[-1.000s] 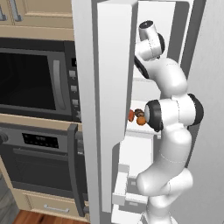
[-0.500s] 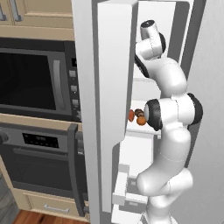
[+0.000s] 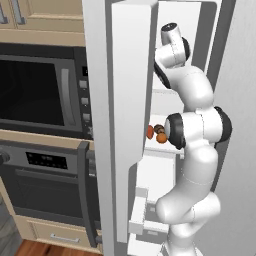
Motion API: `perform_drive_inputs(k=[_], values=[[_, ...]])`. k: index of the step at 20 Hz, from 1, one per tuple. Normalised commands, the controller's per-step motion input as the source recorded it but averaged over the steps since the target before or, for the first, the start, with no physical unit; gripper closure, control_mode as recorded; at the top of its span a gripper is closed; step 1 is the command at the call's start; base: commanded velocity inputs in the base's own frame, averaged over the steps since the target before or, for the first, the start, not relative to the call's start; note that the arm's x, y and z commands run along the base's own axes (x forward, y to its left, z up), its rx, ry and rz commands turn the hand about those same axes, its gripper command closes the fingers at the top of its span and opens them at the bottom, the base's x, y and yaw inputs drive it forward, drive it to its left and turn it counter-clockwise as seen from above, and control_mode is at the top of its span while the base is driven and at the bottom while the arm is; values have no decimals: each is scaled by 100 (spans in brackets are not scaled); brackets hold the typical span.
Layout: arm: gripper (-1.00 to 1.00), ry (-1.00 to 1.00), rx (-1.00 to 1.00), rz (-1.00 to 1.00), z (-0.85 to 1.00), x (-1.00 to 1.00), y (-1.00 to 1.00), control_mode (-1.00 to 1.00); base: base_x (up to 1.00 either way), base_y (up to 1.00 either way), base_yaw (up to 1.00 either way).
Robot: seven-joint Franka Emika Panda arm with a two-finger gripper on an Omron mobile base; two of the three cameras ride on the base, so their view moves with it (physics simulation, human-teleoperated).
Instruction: Take the potato and mushroom from the highest rack and move them to the second highest rack where the tangerine and sweet potato are located, to maximize freezer space. Close the freezer door after rearranging.
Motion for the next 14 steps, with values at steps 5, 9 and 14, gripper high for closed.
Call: perform_drive_inputs(k=[5,9,14], values=[[-100,0,0,-13,-25,-13,-12,-100,0,0,0],[100,0,0,-17,-26,-13,-9,-100,0,0,0],[100,0,0,-16,-21,-12,-13,-100,0,0,0]])
